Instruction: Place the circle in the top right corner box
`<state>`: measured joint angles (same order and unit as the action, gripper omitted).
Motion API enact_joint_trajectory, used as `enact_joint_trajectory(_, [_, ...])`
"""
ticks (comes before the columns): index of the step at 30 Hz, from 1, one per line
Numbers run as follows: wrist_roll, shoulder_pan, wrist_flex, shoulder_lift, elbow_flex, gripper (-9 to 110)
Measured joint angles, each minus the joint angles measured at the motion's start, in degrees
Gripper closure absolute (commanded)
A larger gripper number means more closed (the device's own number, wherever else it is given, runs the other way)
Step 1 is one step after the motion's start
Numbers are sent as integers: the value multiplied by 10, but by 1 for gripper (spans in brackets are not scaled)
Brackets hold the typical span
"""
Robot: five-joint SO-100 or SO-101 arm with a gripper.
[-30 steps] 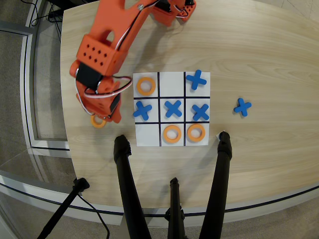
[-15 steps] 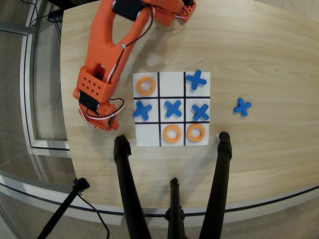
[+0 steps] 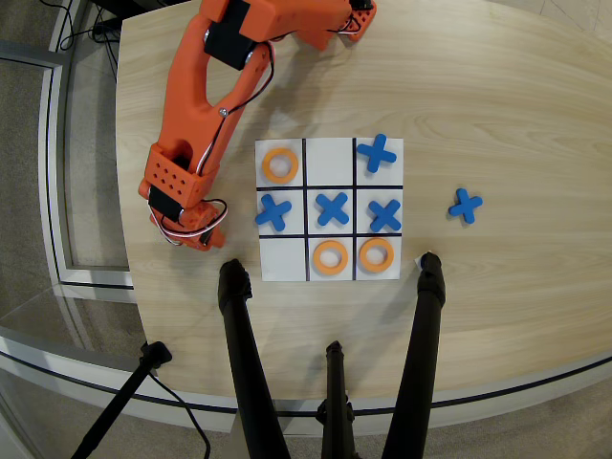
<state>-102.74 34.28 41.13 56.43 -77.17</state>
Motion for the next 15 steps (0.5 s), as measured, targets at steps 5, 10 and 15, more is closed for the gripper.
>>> enact_joint_trajectory(5, [4, 10, 89, 4, 11, 81])
enact_joint_trajectory(10, [23, 16, 229, 20, 13, 85])
enact_joint_trajectory(15, [44, 16, 322, 35, 1, 91])
